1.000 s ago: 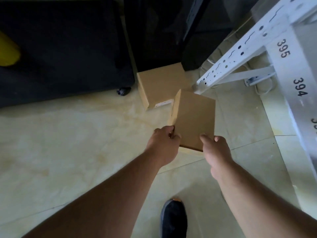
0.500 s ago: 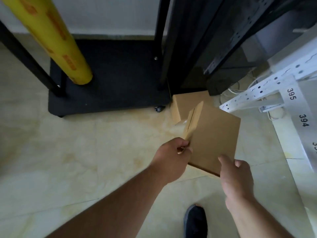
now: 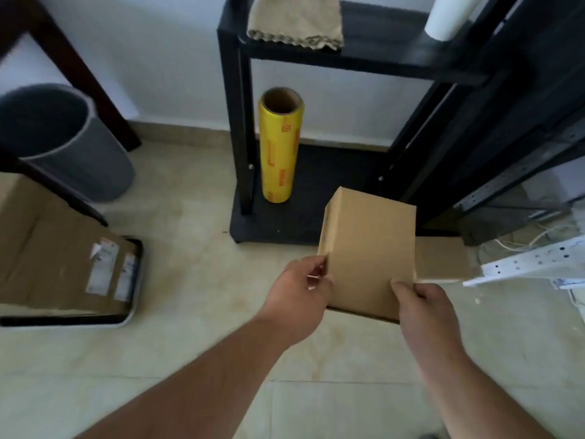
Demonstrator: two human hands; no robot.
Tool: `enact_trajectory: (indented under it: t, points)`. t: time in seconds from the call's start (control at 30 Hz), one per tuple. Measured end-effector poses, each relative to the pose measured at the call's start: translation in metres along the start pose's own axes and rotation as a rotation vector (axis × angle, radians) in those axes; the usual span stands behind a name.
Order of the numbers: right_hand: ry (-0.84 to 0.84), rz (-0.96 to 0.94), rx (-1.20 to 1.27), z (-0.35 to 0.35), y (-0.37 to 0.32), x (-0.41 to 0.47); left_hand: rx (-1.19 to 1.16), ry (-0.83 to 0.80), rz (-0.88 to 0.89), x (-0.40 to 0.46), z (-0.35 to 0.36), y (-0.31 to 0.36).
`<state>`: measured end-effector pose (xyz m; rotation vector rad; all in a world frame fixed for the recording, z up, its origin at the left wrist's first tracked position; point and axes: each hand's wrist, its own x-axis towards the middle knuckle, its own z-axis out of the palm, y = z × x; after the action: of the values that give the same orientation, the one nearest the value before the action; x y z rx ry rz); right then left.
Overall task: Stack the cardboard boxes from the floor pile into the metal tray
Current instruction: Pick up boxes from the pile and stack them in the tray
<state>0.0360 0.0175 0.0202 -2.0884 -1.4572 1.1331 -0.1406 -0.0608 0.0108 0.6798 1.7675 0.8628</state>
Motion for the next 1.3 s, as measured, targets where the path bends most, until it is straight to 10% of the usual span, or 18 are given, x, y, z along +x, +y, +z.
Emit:
enact_trajectory:
  t: [1.3]
  points:
    - [-0.448,-0.265,0.092,0.196,-0.223,-0.302,-0.033,0.532,0.003,-0.188,-0.397,-0.036]
